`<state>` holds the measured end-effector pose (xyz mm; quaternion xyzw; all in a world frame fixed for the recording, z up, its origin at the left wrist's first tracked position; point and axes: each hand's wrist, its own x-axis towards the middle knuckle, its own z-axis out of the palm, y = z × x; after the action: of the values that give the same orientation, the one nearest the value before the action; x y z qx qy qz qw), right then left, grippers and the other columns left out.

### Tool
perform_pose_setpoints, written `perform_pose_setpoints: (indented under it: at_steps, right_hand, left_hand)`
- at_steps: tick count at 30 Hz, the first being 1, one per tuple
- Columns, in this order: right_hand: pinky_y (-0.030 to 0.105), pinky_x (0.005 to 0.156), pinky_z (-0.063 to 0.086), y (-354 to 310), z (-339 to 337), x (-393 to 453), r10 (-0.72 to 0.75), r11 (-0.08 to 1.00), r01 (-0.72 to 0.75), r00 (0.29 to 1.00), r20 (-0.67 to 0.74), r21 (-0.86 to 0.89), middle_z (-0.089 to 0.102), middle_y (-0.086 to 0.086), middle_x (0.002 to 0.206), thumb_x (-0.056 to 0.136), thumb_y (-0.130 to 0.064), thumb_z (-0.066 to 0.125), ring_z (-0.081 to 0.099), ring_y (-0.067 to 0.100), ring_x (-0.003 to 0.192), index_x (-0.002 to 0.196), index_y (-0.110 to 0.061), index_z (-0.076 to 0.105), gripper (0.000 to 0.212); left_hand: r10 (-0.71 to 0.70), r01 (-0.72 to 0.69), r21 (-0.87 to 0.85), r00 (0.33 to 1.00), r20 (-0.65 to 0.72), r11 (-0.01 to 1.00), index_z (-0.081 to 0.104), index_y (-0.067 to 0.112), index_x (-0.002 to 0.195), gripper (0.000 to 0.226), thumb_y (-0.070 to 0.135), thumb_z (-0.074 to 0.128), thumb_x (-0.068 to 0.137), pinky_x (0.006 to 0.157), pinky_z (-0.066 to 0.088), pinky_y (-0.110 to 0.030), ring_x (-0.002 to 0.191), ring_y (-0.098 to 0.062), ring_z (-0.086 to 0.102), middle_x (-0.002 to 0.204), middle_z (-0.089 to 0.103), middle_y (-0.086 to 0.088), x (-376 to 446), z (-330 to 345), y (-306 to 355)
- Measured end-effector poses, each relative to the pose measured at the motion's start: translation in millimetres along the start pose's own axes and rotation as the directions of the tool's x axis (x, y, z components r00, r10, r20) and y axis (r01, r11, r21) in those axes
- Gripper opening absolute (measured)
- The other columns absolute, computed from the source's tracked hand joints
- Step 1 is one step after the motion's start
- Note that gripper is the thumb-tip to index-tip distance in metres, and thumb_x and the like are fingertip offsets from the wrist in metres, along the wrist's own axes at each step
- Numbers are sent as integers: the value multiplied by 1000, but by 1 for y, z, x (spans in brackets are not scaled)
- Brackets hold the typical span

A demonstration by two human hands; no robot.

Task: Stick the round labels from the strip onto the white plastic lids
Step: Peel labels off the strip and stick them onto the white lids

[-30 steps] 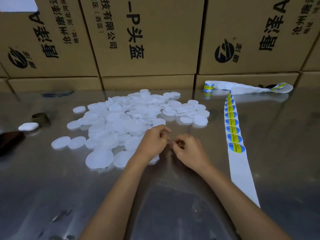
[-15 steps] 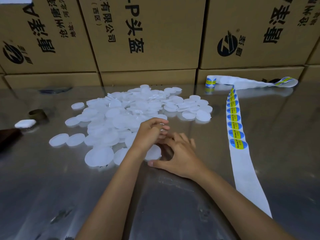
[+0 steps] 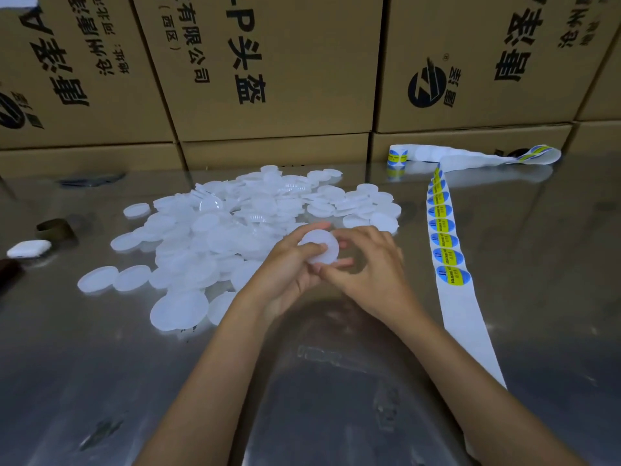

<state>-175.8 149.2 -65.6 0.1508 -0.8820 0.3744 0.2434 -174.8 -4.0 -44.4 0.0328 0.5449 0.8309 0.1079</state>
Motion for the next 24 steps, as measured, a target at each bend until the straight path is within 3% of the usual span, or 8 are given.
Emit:
perform_pose_setpoints:
  at_steps: [3,5,9,12,14,16,19,24]
  right_hand:
    - [31,102,32,5,-9,4,83,994,-89,991,101,63,54,-23,116,75,-56,73,42,1,118,117,-40,64,46]
    - [34,108,36,13,-27,12,158,972,-172,982,99,161,58,-14,124,84,-37,71,46,10,124,116,-33,66,32]
    - [22,88,39,54,-85,22,357,921,-376,920,164,104,60,4,129,87,4,48,53,12,106,121,-15,63,42]
    - [20,83,42,87,-120,13,487,865,-494,788,377,-83,56,9,133,92,0,55,54,19,104,134,-11,55,43]
    - [6,82,37,97,-129,1,482,876,-407,749,454,-258,56,6,130,92,-7,61,54,19,112,139,-10,51,48]
    - [7,89,32,102,-127,-9,418,901,-298,794,443,-316,56,5,137,90,-13,67,52,18,123,139,-11,53,51]
    - [24,107,36,93,-115,-18,298,940,-191,864,405,-284,59,-2,132,83,-30,78,52,16,124,131,-18,60,53]
    - [25,110,30,57,-86,-23,169,982,-91,814,555,-165,46,-27,121,71,-51,82,35,3,125,128,-38,57,63]
  left_hand:
    - [26,-26,-9,1000,-9,1000,58,11,127,34,-5,43,101,77,62,-38,103,-39,71,116,71,-22,1,1,-4]
    - [24,-25,-37,999,-26,999,60,11,124,35,-6,42,100,74,61,-37,103,-39,71,114,71,-25,2,-1,-5]
    - [5,-7,-68,1000,-26,998,59,11,126,35,-6,40,101,75,62,-37,104,-42,70,112,72,-23,3,-4,-8]
    - [-2,1,-61,1000,-28,998,57,10,126,34,-5,42,100,77,62,-39,103,-42,70,112,72,-24,1,-2,-12]
    - [-6,4,-42,999,-34,999,56,9,126,32,-5,42,100,77,62,-39,102,-41,71,112,71,-25,0,2,-15]
    - [-9,9,-4,999,-51,1000,56,9,125,31,-5,45,99,77,62,-39,99,-38,72,109,73,-24,0,7,-20]
    - [15,-11,49,996,-84,999,57,8,125,31,-5,52,97,77,62,-40,92,-34,74,103,72,-22,1,18,-27]
    - [165,-142,192,980,-111,971,58,18,118,33,-4,58,93,91,58,-37,95,-29,74,106,71,-17,0,32,-32]
